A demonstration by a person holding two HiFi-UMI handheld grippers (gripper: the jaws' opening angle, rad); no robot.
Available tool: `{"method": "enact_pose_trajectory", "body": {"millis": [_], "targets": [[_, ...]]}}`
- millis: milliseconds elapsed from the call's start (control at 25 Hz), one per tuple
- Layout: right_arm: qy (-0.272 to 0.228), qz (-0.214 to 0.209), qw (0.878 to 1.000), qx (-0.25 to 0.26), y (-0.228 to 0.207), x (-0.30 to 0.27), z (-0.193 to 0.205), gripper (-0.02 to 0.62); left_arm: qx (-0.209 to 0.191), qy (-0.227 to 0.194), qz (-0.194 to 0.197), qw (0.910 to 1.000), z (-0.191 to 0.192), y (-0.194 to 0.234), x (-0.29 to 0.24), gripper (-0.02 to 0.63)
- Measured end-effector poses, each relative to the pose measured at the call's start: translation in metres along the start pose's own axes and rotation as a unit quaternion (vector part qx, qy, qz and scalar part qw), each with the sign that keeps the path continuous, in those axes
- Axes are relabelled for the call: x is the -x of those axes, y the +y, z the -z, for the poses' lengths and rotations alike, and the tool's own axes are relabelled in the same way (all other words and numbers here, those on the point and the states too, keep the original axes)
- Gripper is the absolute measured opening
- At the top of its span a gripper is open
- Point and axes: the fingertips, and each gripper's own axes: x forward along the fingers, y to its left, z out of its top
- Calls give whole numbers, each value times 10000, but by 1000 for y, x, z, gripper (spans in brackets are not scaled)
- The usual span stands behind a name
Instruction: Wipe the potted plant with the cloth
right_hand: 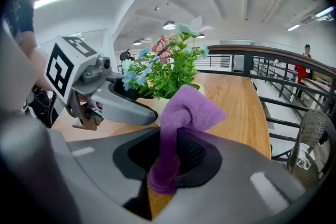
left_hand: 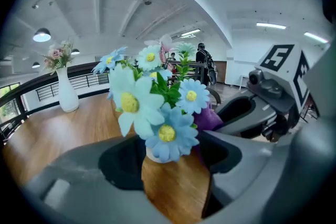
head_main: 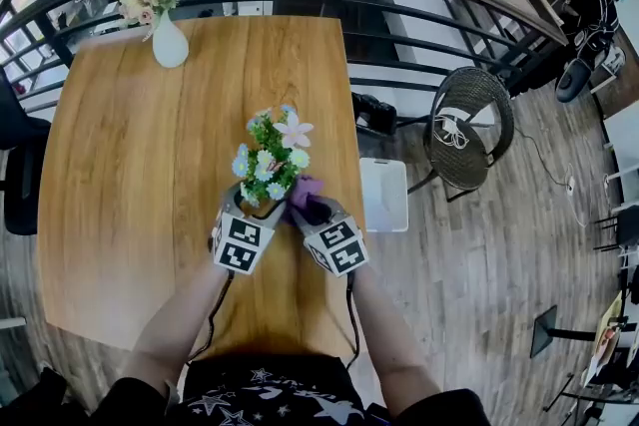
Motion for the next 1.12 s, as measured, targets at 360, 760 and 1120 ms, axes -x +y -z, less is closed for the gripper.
{"method": "enact_pose_trajectory", "body": {"millis": [360,760,1120], "targets": [[32,298,9994,-163,-28,11,6,83,-355,115,881,9954,12,-23,10,324],[56,48,9999,-132,-33,8,11,84,-2032,15,1971,9591,17,40,0,483],[83,-145,9996,-223,-32,5,12,84,-2389,-33,3209,9165,-24,42,-19,573]]}}
